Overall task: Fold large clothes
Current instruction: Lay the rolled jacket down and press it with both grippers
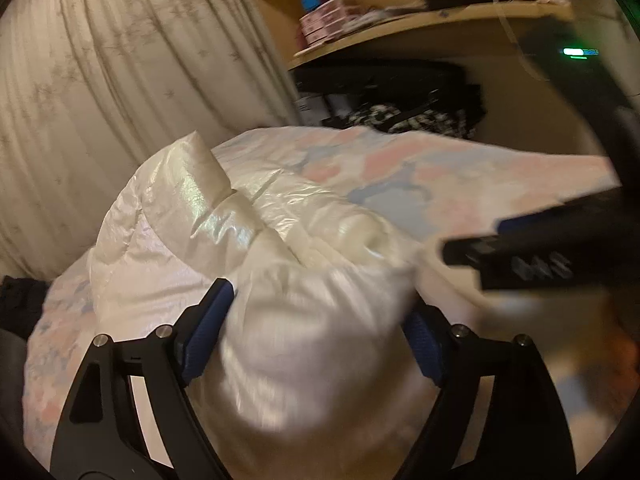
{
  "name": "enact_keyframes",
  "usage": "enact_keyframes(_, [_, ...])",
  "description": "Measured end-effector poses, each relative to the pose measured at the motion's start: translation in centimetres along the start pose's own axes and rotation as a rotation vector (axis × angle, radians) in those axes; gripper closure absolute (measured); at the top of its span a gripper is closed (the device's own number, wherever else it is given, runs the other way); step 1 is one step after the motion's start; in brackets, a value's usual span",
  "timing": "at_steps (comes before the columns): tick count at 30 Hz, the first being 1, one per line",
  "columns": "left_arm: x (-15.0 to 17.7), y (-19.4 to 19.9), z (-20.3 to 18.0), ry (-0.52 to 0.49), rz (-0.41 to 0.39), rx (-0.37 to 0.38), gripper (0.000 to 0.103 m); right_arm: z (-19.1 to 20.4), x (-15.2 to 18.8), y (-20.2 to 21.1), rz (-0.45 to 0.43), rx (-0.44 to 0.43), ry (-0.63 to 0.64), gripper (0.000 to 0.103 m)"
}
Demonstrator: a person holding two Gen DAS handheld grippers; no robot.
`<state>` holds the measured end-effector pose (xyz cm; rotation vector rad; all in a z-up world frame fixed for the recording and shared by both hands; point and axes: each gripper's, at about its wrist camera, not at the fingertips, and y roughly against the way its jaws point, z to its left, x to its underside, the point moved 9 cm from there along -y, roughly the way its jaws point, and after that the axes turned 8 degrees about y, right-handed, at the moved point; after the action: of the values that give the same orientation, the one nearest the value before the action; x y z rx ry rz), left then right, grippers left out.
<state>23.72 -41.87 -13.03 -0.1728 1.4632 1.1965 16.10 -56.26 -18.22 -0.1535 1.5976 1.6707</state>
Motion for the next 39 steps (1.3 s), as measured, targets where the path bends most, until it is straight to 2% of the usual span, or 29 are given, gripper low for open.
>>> enact_keyframes(2, [0.2,2.2,0.4,0.02,0.007,0.053,0.023,0.2,-1.1,1.0,-0.015,-0.004,0.012,0.037])
enact_keyframes(6, [0.3,7.1,3.5,0.123,0.012,0.132,0.023,2.3,-3.3,4.4,-0.058,-0.034,0.057,0.021])
enact_keyframes(8, [0.0,8.5,6.4,0.192,0.015,0.134,0.023,4.2,-4.8,5.9,-0.082,-0.06,0.1,0.018])
enact_keyframes(10, [-0.3,8.9,9.8,0.263,0.037,0.104,0.023,6.1,-6.4,7.0,-0.097,-0.083,0.143,0.014])
enact_keyframes(13, [0.1,7.3,16.3,0.4,0.09,0.016,0.023,10.0,-9.0,7.5,-0.104,-0.138,0.216,0.007])
enact_keyframes(16, [1.5,4.6,21.1,0.512,0.157,-0.014,0.023,14.4,-11.4,5.6,-0.058,-0.235,0.3,0.007])
enact_keyframes(18, [2.1,2.5,23.3,0.545,0.188,-0.027,0.023,16.5,-12.5,3.7,-0.017,-0.27,0.349,0.007])
enact_keyframes(21, [2.4,-0.7,24.9,0.547,0.218,-0.04,0.023,19.0,-14.0,-0.1,0.051,-0.275,0.419,0.007])
enact_keyframes(23, [2.3,-2.9,25.4,0.56,0.237,-0.02,0.023,20.1,-14.9,-2.4,0.08,-0.276,0.443,0.007])
enact_keyframes(25, [1.4,-5.3,25.5,0.569,0.222,-0.009,0.023,20.8,-15.4,-5.0,0.113,-0.276,0.447,0.008])
enact_keyframes(26, [1.1,-5.8,25.6,0.569,0.216,-0.01,0.023,21.1,-15.4,-5.9,0.13,-0.289,0.448,0.012])
enact_keyframes(28, [0.5,-7.6,25.4,0.571,0.212,-0.006,0.023,21.8,-15.0,-7.6,0.155,-0.348,0.448,0.062])
enact_keyframes(29, [0.2,-8.2,25.3,0.57,0.213,-0.004,0.023,21.9,-14.7,-8.0,0.158,-0.378,0.446,0.064])
enact_keyframes(31, [-0.9,-9.4,24.5,0.562,0.203,0.014,0.023,21.6,-14.9,-7.0,0.082,-0.356,0.461,0.077])
enact_keyframes(33, [-2.1,-9.9,23.2,0.547,0.189,0.049,0.023,20.7,-15.2,-5.0,-0.002,-0.337,0.458,0.08])
enact_keyframes(36, [-3.6,-10.0,20.0,0.49,0.166,0.08,0.023,17.9,-14.8,-3.0,-0.055,-0.313,0.392,0.082])
enact_keyframes(39, [-3.9,-10.5,17.0,0.388,0.165,0.052,0.021,15.0,-13.5,-3.3,-0.029,-0.291,0.342,0.081])
